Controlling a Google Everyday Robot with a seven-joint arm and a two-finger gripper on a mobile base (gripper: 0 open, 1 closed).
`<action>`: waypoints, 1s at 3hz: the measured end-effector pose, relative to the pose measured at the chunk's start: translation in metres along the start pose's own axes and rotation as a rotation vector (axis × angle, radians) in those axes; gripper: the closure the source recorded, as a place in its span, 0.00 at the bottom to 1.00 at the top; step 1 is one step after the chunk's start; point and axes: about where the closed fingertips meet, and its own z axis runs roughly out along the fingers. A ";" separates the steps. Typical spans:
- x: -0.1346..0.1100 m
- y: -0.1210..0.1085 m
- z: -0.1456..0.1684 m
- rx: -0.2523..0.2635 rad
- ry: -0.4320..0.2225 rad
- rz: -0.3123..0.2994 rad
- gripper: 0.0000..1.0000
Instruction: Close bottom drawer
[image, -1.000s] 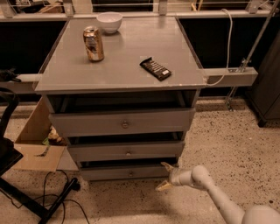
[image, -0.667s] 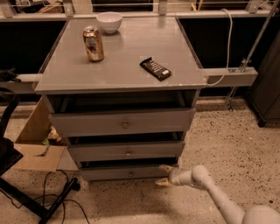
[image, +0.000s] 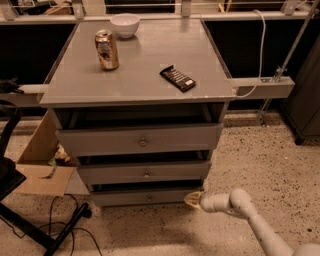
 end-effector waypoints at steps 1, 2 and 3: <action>-0.006 -0.006 -0.051 0.015 0.052 -0.024 1.00; -0.026 -0.007 -0.112 0.010 0.186 -0.094 1.00; -0.046 -0.002 -0.176 0.019 0.335 -0.132 1.00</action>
Offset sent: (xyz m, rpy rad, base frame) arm -0.0509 -0.1310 0.1608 -0.4182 -0.0603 0.0415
